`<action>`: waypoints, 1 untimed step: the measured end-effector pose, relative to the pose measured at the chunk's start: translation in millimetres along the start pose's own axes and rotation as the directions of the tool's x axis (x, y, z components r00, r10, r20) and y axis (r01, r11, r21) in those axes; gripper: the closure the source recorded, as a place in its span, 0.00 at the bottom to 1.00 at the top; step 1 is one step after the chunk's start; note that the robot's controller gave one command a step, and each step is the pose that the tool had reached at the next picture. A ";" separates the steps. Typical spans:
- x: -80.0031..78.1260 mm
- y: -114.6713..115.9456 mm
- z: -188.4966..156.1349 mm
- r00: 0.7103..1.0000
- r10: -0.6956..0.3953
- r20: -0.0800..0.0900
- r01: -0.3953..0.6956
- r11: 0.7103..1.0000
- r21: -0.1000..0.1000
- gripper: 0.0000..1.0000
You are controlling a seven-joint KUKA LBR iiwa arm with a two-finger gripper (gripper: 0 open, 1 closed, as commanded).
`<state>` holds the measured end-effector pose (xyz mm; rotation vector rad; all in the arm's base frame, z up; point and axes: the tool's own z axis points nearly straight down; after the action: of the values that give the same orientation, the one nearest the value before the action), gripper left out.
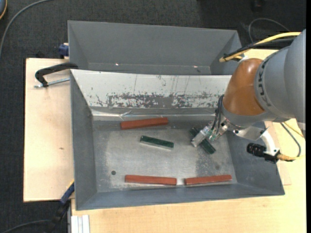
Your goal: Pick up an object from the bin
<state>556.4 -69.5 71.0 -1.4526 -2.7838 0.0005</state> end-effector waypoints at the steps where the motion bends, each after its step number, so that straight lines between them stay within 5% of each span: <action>1: -0.3 1.0 -8.5 1.000 -0.002 0.004 0.002 1.000 -0.004 1.00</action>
Offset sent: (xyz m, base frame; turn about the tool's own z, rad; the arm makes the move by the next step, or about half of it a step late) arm -0.0001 0.0000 0.0075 0.0000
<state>557.4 -69.1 79.5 -1.4518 -2.7904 -0.0022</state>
